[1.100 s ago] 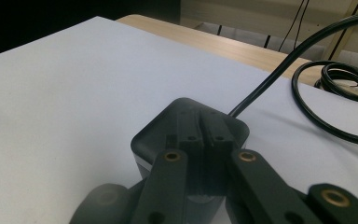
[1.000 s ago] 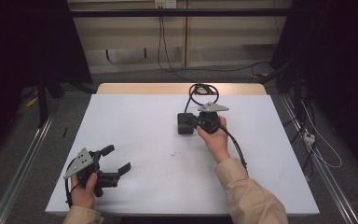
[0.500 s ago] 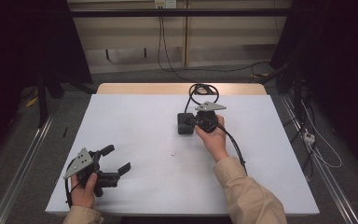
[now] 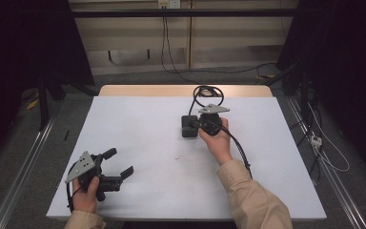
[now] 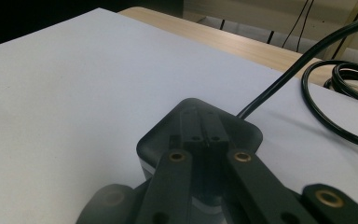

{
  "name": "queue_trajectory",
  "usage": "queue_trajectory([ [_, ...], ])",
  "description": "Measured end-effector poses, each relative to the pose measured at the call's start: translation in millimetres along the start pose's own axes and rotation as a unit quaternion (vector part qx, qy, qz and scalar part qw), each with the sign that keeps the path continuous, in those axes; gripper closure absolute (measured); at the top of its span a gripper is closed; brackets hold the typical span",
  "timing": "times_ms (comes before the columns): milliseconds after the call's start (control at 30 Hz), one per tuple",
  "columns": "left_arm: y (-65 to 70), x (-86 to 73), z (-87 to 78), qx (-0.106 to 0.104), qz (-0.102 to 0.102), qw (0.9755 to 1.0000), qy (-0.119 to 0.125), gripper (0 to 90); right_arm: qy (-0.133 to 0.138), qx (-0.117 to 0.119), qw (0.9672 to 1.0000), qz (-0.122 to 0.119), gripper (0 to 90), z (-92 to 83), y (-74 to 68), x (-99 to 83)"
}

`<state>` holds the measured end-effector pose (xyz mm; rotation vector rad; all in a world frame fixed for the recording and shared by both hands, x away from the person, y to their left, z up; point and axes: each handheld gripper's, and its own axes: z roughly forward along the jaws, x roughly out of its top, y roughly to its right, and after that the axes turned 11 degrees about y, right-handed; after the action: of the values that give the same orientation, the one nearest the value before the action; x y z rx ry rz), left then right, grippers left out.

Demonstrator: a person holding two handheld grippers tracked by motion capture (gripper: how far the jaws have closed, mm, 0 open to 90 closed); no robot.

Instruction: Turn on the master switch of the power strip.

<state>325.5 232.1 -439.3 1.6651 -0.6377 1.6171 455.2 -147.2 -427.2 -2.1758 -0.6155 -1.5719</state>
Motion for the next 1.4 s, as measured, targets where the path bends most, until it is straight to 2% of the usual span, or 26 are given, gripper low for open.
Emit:
queue_trajectory([
  [667,0.2,0.6,-0.8,-0.001,0.002,1.0,0.0,2.8,0.0,0.009,0.9999,0.004,90.0,1.8,1.0,-2.6],
  [767,0.2,0.4,-0.6,-0.001,0.001,1.0,0.0,2.8,0.0,0.01,0.9999,-0.004,90.0,2.1,0.6,-2.9],
  [1400,1.7,0.3,-1.5,-0.002,0.0,1.0,-0.001,2.8,0.001,0.014,0.9999,-0.007,90.0,2.3,1.3,-4.8],
])
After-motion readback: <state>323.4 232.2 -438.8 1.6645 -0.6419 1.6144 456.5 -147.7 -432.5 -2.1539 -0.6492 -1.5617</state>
